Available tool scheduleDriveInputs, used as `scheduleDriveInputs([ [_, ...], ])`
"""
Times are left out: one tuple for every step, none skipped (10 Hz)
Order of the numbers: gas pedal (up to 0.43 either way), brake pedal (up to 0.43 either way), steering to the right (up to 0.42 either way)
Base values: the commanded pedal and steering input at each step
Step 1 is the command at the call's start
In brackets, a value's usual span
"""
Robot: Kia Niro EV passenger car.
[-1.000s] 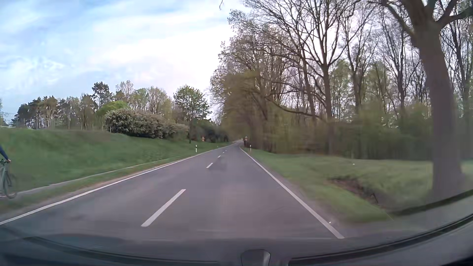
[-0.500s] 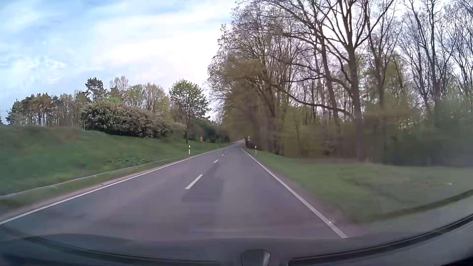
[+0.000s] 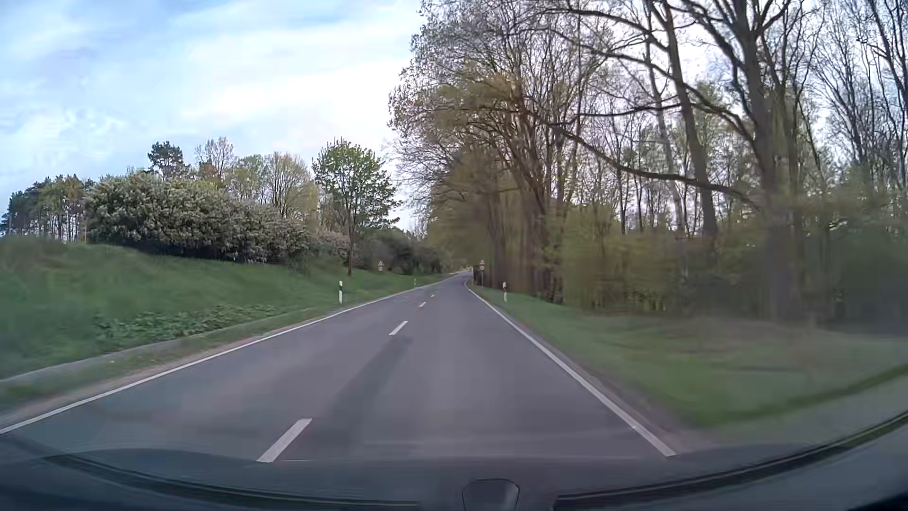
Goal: Follow the waypoints while adhering to traffic rules and regulations
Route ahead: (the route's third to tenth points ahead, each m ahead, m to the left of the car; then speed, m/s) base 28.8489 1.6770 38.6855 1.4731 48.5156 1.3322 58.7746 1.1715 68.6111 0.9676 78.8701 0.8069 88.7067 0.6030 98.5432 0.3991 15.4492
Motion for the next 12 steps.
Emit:
scheduleDriveInputs([
  [0.067, 0.0, -0.005],
  [0.067, 0.0, -0.005],
  [0.067, 0.0, -0.005],
  [0.067, 0.0, -0.004],
  [0.067, 0.0, -0.004],
  [0.067, 0.0, -0.003],
  [0.067, 0.0, -0.002],
  [0.067, 0.0, -0.002],
  [0.067, 0.0, -0.002],
  [0.067, 0.0, -0.002],
  [0.067, 0.0, -0.003],
  [0.067, 0.0, -0.003],
])
